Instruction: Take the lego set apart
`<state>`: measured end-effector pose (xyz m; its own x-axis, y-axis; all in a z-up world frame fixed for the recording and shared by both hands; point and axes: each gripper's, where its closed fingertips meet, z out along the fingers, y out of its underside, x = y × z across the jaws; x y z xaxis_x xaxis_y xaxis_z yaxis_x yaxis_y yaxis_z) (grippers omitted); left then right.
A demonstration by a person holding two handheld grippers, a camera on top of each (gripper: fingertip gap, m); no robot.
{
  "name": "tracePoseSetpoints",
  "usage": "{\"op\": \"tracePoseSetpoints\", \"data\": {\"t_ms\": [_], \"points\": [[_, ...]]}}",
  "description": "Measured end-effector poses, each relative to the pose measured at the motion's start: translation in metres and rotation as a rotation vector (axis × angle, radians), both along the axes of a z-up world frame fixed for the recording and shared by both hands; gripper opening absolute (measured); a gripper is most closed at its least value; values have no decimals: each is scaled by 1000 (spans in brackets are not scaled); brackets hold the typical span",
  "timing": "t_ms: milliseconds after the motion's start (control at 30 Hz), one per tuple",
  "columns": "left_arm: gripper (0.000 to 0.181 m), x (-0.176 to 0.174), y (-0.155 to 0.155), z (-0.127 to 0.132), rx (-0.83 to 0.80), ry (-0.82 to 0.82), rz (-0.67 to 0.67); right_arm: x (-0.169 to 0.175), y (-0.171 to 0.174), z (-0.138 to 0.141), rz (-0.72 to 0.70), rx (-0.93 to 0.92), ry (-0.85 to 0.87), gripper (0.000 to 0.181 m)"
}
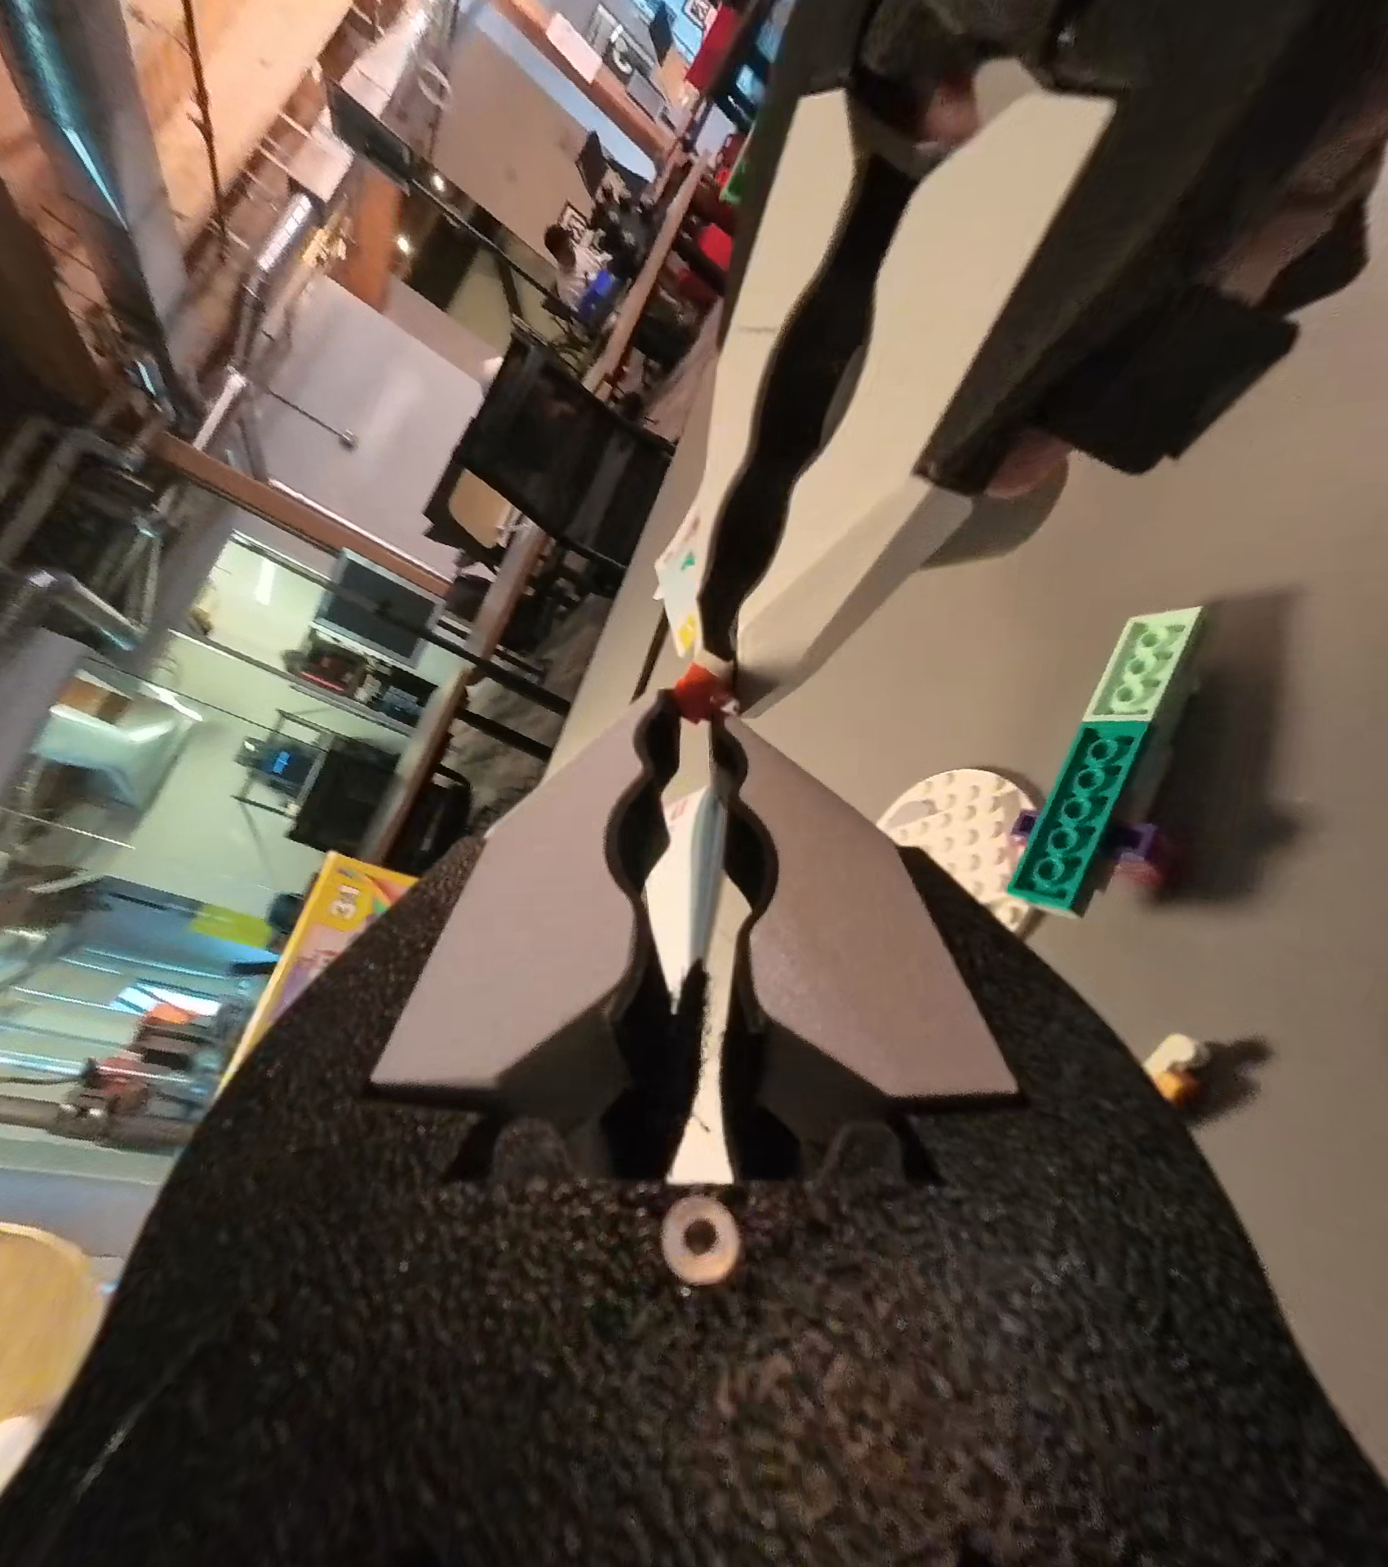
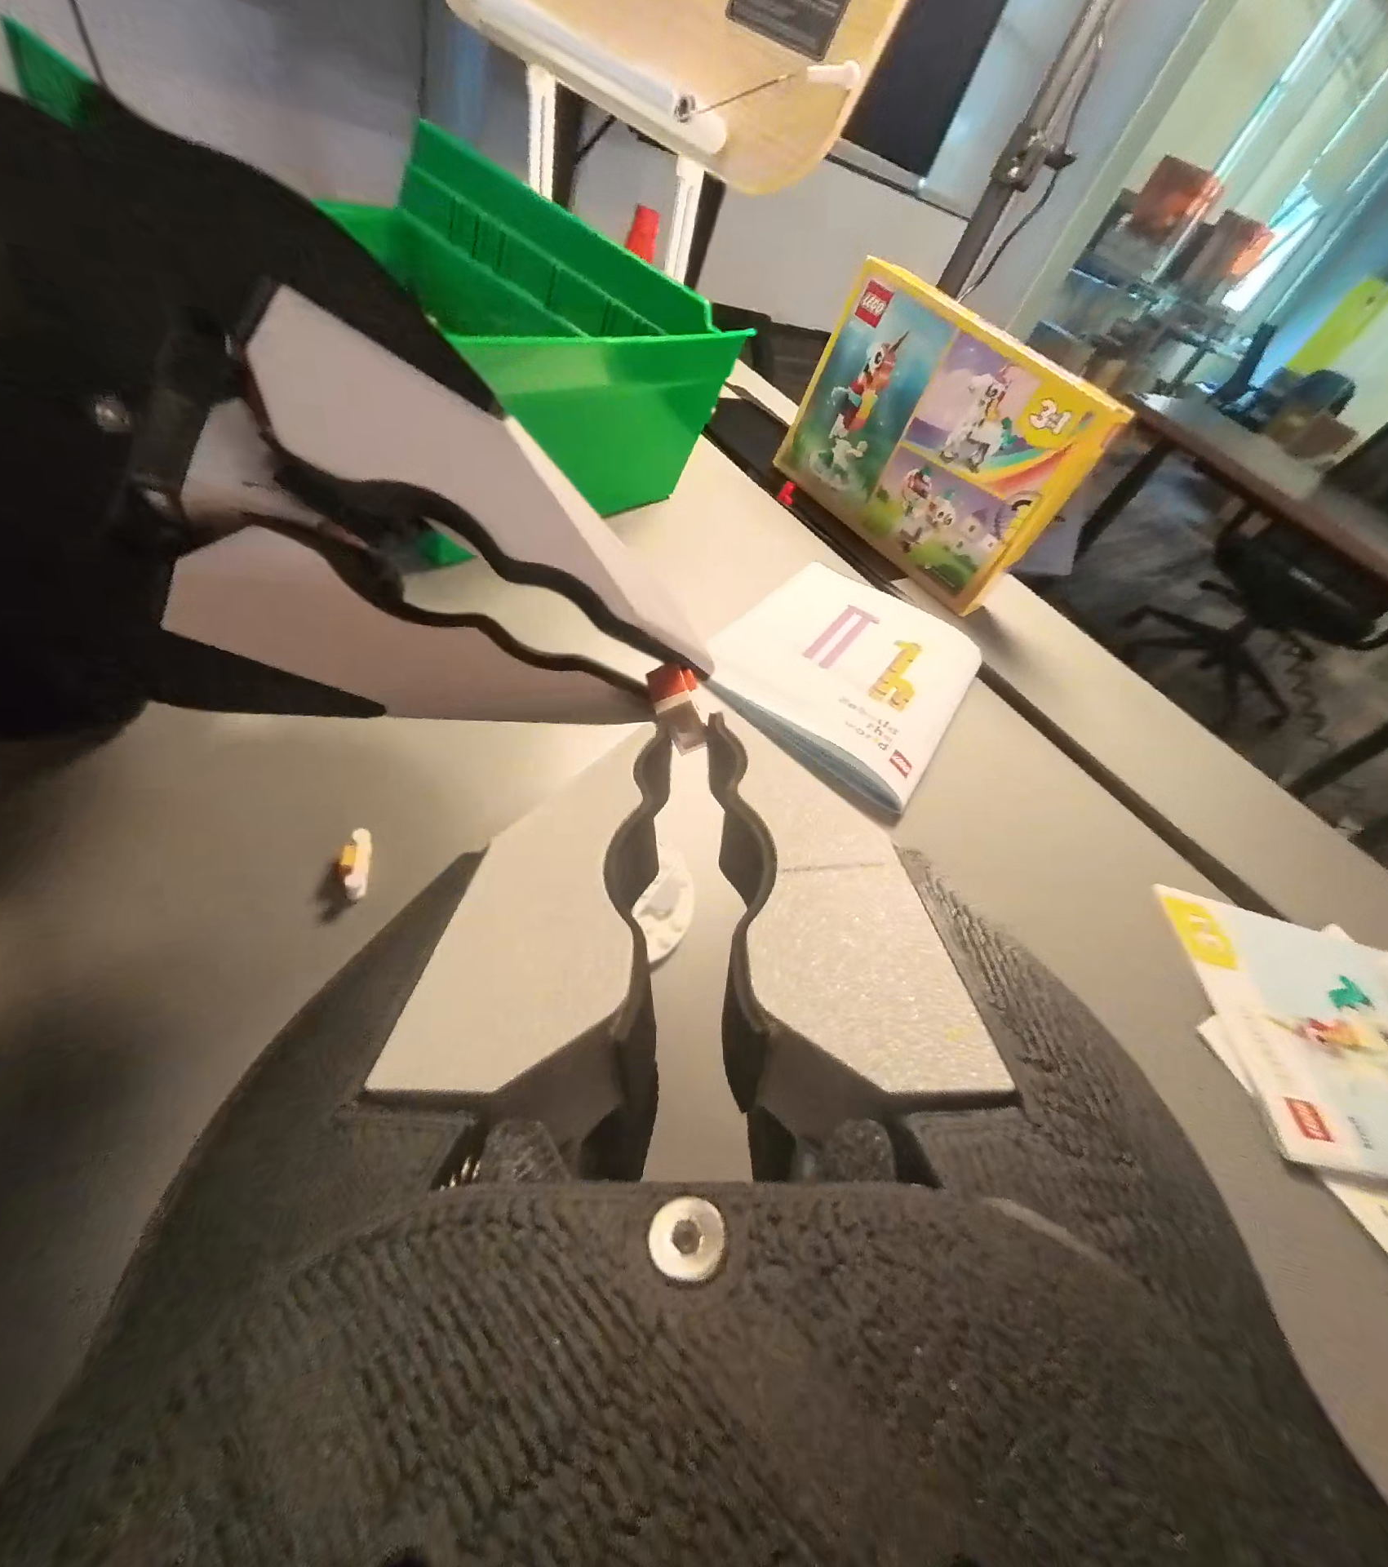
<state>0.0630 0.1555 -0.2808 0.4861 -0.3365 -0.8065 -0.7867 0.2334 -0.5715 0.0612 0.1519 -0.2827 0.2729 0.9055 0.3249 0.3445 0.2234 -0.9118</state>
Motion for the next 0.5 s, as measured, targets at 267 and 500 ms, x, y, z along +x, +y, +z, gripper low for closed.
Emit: {"op": "tracePoseSetpoints", "data": {"t_ms": [267,500], "points": [[7,5,-7,-22,-162,-9,-131,3,-6,-21,82,343,-208,6],[9,6,-7,-31,-99,152,-110,4,-7,-31,111,380,-282,6]]}}
